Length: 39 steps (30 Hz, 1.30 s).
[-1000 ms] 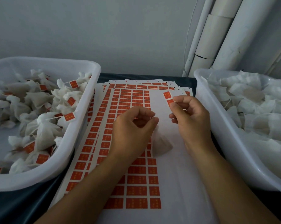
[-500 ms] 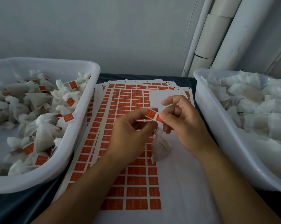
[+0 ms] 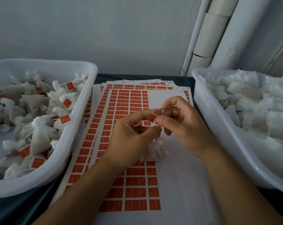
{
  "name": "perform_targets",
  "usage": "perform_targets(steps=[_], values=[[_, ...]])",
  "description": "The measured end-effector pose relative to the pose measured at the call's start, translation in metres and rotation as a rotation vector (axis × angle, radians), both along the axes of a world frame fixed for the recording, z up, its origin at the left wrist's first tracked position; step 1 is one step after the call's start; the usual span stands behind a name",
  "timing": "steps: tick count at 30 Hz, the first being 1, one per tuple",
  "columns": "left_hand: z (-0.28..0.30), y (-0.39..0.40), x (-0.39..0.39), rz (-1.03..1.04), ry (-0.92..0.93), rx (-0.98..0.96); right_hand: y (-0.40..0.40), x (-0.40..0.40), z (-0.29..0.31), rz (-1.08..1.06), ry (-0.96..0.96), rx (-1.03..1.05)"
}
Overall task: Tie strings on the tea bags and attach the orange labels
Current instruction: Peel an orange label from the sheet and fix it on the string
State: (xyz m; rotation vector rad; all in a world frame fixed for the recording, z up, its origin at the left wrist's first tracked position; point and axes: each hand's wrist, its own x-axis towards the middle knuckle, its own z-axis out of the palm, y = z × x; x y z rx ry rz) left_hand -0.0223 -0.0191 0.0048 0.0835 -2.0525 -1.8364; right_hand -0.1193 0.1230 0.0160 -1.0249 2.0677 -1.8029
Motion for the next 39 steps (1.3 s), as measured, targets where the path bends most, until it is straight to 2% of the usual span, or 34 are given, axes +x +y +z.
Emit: perform_targets(steps=[15, 25, 39], values=[[0.0014, 0.002, 0.0014, -0.012, 0.032, 0.034, 0.0032, -0.003, -0.0006, 0.045, -0.052, 0.018], [-0.002, -0.0021, -0.0006, 0.07, 0.066, -0.02, 0.0027, -0.0014, -0.0017, -0.054, 0.161, 0.12], [0.0013, 0.0013, 0.0001, 0.094, 0.027, 0.023, -0.0019, 0.0055, -0.0008, -0.152, 0.289, 0.148]])
